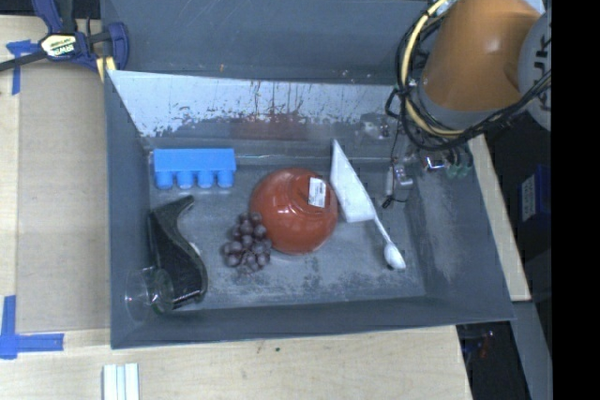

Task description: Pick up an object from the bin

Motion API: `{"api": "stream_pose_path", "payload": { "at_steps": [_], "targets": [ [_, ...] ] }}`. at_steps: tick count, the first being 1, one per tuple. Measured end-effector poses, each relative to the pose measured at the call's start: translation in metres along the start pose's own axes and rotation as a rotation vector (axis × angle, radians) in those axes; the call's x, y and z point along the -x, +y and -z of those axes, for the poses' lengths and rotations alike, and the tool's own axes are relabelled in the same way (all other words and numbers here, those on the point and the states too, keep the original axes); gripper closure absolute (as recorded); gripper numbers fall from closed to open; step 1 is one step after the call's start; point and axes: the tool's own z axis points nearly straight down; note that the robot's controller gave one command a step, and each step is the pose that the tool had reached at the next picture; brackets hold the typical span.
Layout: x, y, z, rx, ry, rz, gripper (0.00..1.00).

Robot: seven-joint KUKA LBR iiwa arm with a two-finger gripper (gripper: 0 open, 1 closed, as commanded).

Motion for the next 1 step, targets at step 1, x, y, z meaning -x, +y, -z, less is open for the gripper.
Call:
{"api": "stream_pose_path", "payload": {
  "at_steps": [1],
  "targets": [
    [0.0048, 0.0076, 0.0677, 0.002, 0.008, 0.022, 0.0]
  ]
}}
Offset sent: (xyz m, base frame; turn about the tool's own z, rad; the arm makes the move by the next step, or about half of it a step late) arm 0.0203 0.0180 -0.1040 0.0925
